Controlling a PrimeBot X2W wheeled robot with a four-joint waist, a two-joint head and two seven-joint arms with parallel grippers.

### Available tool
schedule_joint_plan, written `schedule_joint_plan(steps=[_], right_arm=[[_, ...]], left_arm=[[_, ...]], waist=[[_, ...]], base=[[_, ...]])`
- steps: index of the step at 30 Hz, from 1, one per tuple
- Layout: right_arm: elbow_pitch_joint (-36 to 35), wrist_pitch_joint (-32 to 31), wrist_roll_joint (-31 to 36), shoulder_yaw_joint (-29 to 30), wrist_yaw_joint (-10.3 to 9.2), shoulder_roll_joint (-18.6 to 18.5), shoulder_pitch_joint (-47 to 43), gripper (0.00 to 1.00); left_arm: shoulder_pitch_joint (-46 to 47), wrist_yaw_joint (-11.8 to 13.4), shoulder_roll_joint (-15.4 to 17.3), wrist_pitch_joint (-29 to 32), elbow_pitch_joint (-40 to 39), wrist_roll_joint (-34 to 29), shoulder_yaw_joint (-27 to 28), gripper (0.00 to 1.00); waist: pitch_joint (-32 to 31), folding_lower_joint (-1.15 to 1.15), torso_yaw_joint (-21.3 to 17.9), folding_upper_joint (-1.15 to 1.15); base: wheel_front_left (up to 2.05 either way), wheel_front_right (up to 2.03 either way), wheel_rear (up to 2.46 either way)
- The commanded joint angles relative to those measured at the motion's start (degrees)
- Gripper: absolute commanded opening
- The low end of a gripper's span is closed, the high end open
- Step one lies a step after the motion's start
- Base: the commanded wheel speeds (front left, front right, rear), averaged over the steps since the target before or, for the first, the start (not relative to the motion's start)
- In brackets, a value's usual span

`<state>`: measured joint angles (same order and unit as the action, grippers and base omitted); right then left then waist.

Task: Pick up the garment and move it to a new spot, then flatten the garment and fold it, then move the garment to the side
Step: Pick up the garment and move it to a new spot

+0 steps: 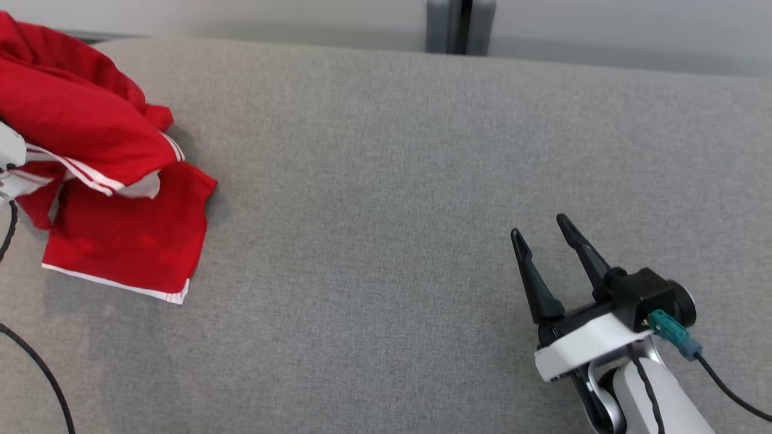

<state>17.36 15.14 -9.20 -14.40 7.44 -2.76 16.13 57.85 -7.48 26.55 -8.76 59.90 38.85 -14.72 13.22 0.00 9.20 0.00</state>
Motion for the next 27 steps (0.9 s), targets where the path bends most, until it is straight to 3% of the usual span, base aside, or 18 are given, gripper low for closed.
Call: schedule_joint_plan(steps=[1,10,16,27], right_arm=[[-0.08,0.08,-0.52,0.13,0.09,-0.24,-0.92,1.00],[-0.56,0.08,-3.04,1.80,0.09,-0.28,-5.04,1.00],[-0.70,0.08,-2.48,3.32,0.09,-0.29,-6.32,1.00],[-1.53,0.08,-1.33,5.57,0.09,-0.32,-4.86,1.00]], left_arm=[[-0.15,-0.01,0.46,-1.58,-0.89,-0.30,-0.37,0.00],[-3.45,-0.01,-1.29,-6.33,-11.12,-2.00,-2.92,0.00],[-7.06,0.03,-6.78,-6.40,-19.12,-3.68,-5.08,0.00],[-13.52,1.08,-17.09,-6.42,-25.47,-4.84,-10.78,0.00]], waist=[[-3.22,0.00,-0.51,0.00],[-11.13,0.00,-3.23,0.00],[-13.19,0.00,-6.03,0.00],[-10.87,0.00,-15.70,0.00]], base=[[0.00,0.00,0.00],[0.00,0.00,0.00],[0.00,0.00,0.00],[0.00,0.00,0.00]])
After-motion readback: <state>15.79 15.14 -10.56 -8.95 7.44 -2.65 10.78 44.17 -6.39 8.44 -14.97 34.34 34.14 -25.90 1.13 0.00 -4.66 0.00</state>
